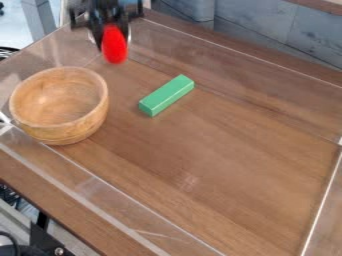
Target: Move the red fruit to the left
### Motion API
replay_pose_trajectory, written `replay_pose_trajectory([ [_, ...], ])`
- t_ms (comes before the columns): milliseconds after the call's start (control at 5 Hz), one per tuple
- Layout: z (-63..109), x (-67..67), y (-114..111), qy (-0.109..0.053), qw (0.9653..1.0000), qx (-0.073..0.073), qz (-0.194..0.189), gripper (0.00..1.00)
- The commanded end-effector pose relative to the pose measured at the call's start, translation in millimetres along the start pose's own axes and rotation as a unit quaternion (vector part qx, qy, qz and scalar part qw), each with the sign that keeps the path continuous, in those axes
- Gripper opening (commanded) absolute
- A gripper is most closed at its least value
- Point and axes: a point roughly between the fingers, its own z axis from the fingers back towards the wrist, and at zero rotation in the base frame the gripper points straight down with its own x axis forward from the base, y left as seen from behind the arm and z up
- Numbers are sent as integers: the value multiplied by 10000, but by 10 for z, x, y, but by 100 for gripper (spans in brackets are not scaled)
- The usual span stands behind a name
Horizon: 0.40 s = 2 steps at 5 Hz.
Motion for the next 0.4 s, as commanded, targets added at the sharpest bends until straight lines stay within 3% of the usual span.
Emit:
replay_pose_trajectory([
  [0,-115,114,91,-259,9996,61,119,0],
  [200,-170,113,159,-241,9996,116,88,100],
])
